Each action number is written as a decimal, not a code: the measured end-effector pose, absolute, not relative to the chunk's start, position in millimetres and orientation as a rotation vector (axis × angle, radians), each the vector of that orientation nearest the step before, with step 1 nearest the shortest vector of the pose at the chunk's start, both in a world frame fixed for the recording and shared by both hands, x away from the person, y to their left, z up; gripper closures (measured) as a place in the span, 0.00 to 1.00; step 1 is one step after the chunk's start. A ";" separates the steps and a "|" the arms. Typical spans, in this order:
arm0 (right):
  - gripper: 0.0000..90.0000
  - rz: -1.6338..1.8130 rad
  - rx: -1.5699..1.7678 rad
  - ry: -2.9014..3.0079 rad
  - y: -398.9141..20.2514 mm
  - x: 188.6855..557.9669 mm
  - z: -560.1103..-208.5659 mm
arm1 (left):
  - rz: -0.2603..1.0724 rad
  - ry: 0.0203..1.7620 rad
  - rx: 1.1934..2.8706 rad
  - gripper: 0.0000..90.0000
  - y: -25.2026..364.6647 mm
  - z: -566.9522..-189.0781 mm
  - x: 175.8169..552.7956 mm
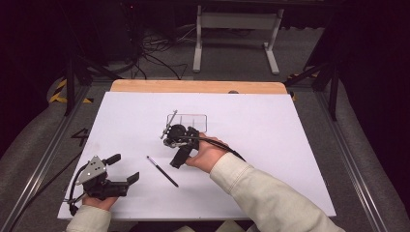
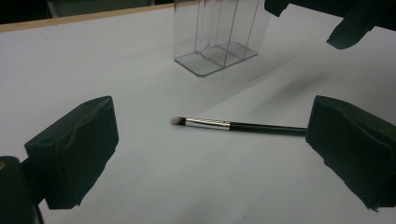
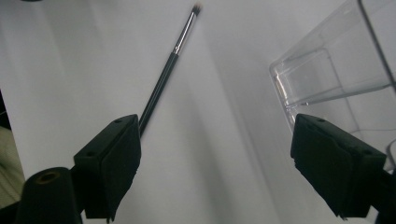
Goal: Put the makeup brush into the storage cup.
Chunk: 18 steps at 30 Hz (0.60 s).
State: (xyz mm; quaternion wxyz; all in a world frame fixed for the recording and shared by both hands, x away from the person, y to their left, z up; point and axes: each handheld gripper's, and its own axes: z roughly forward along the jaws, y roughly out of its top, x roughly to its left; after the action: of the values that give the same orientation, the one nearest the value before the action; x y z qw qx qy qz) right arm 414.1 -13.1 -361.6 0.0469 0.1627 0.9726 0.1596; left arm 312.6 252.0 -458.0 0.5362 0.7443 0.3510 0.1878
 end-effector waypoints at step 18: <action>0.20 0.309 0.507 3.026 -1.2 416.0 -374.8 | 0.443 0.833 1.776 0.03 252.1 -458.2 313.2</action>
State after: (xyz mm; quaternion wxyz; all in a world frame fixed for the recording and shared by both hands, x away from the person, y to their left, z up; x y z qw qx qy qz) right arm 416.0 -1.2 -374.8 0.0289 0.1642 0.9809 0.1001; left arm 313.2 252.1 -458.2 0.5356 0.7459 0.3496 0.1861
